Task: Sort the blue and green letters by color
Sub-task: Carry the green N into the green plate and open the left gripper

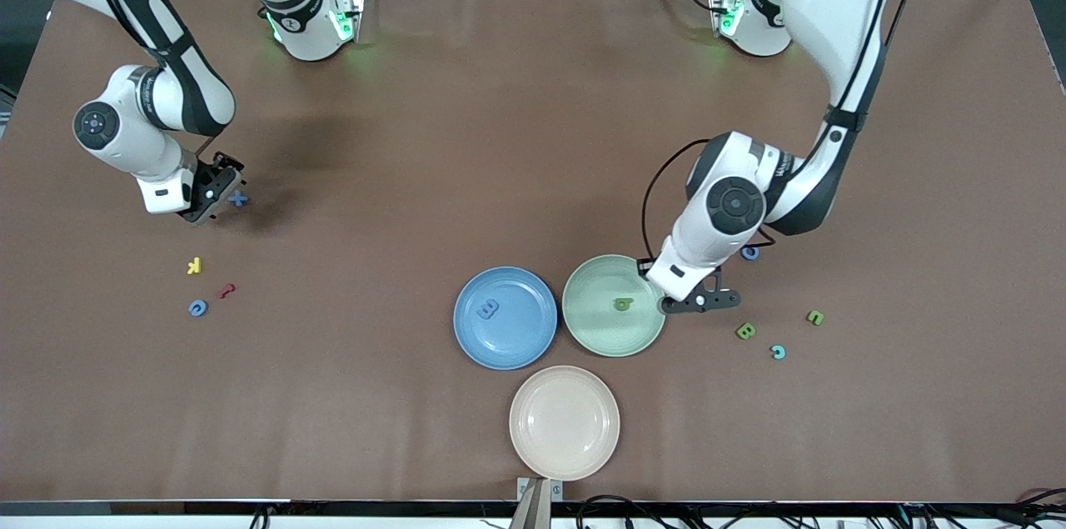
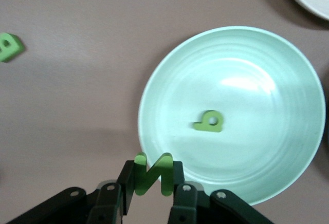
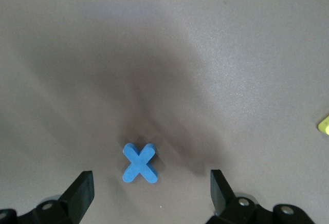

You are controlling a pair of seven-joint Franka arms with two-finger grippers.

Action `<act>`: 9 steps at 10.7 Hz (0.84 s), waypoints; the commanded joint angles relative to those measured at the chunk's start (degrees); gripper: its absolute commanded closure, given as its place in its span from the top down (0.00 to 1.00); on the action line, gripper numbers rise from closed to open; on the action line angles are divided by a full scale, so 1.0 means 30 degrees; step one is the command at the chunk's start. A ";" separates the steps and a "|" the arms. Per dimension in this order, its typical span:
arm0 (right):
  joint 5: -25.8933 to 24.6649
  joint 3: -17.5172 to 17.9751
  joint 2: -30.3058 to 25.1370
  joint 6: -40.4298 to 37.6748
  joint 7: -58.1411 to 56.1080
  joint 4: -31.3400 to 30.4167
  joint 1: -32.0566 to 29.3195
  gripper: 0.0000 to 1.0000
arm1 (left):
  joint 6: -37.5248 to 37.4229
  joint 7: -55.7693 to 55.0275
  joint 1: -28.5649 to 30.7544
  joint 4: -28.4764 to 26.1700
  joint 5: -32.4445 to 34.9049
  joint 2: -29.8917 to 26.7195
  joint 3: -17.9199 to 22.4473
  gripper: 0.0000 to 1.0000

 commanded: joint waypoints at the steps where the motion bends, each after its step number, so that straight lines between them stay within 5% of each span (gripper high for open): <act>1: -0.0065 0.0278 -0.0358 0.1257 -0.0186 -0.1075 -0.0508 1.00 | -0.0537 -0.2410 -0.0765 0.2331 -0.0459 0.1728 0.0234 0.14; 2: -0.0065 0.0278 -0.0299 0.1348 -0.0127 -0.1078 -0.0508 1.00 | -0.0537 -0.3115 -0.0794 0.2538 -0.0517 0.1876 0.0234 0.23; 3: -0.0036 0.0278 -0.0211 0.1407 -0.0127 -0.1049 -0.0508 1.00 | -0.0537 -0.3702 -0.0911 0.2627 -0.0692 0.1936 0.0234 0.56; 4: 0.0254 0.0278 -0.0008 0.1901 -0.0127 -0.1048 -0.0479 1.00 | -0.0508 -0.3940 -0.0941 0.2628 -0.0577 0.1936 0.0263 1.00; 9: 0.0490 0.0278 0.0609 0.2550 -0.0097 -0.0990 -0.0508 1.00 | -0.0566 -0.2167 0.0283 0.1928 0.0445 0.1207 0.0089 1.00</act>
